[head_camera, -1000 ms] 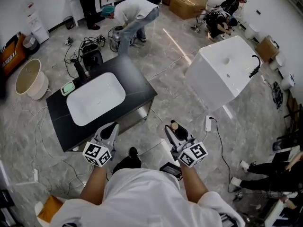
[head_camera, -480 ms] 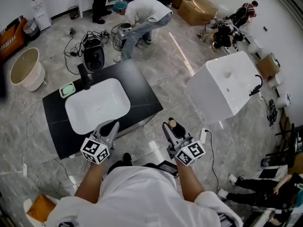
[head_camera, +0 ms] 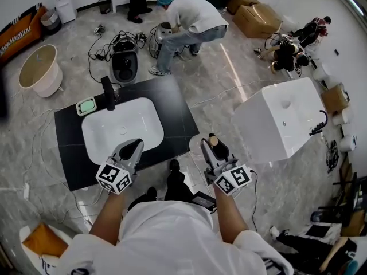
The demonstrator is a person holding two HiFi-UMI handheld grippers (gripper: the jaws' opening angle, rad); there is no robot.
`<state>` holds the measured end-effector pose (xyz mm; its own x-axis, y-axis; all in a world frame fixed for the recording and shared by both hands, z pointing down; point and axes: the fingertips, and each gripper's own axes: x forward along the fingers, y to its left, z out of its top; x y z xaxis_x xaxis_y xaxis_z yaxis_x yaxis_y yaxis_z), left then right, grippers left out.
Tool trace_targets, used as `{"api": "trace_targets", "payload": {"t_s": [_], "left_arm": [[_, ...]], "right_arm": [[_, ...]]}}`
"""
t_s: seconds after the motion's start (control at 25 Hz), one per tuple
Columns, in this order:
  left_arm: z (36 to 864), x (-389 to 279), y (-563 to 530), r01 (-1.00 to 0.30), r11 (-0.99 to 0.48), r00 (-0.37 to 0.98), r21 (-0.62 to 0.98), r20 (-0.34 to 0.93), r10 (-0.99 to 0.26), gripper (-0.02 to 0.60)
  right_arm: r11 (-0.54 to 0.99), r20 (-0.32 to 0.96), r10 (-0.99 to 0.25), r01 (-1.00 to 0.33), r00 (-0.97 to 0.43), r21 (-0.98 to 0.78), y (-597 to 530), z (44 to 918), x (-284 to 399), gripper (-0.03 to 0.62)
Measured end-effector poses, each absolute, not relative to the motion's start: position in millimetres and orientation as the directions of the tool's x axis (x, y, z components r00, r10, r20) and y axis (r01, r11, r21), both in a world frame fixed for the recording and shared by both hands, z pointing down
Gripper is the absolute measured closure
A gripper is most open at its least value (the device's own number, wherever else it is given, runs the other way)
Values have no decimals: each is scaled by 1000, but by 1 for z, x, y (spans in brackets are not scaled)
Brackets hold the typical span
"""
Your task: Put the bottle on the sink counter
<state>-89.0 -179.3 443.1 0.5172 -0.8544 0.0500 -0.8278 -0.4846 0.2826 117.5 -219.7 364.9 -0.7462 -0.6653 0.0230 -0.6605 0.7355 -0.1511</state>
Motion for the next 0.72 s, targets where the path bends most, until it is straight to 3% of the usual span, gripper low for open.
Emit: {"api": "trace_targets", "payload": {"t_s": [0.72], "left_arm": [[449, -99, -302, -938, -228, 273, 261, 149, -950, 555]], "right_arm": [[880, 11, -470, -469, -883, -77, -424, 376, 66, 450]]}}
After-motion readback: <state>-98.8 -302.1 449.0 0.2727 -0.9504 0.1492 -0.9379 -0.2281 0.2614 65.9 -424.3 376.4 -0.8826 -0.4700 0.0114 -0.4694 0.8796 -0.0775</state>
